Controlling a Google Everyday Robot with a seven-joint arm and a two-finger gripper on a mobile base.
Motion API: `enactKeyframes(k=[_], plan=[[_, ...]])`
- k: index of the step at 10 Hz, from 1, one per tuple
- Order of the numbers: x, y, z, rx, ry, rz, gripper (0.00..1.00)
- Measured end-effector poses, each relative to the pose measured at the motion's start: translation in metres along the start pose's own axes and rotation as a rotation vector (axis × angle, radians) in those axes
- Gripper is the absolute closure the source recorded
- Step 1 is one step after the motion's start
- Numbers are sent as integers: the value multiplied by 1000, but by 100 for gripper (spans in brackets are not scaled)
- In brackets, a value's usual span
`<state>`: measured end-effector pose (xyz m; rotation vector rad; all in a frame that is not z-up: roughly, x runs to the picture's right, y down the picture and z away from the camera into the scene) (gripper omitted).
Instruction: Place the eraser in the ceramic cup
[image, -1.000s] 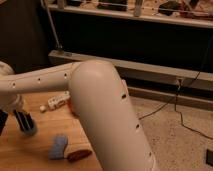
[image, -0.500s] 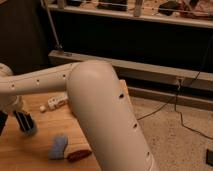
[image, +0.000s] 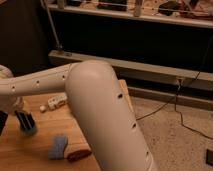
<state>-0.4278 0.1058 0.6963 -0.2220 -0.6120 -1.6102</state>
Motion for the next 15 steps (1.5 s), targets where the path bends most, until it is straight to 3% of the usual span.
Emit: enactKeyframes(k=[3, 4, 9, 13, 15], plan=[[-8, 4, 8, -14, -13, -2, 24], [-10, 4, 10, -16, -16, -1, 20], [-20, 0, 13, -10, -32, 13, 20], [-19, -2, 5, -9, -22, 27, 20], [-10, 2, -7, -15, -19, 74, 20]])
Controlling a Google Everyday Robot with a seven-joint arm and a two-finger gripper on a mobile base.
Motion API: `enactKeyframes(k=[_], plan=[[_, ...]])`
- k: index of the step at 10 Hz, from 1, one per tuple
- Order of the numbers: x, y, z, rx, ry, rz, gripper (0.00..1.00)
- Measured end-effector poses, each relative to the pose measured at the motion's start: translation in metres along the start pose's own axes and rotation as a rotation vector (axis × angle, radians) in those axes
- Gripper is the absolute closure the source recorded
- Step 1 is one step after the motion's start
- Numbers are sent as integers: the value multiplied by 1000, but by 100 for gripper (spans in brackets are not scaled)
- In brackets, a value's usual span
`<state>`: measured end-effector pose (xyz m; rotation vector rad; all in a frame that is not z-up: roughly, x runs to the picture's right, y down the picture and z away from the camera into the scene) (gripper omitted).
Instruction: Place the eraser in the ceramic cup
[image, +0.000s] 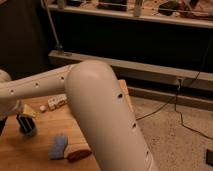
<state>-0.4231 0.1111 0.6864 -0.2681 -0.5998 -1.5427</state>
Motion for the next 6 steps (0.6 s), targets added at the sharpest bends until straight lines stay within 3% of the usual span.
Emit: enactKeyframes(k=[4, 5, 6], plan=[[47, 12, -18, 13, 30, 213, 20], [70, 19, -25, 16, 43, 323, 20], [80, 23, -28, 13, 51, 381, 20]])
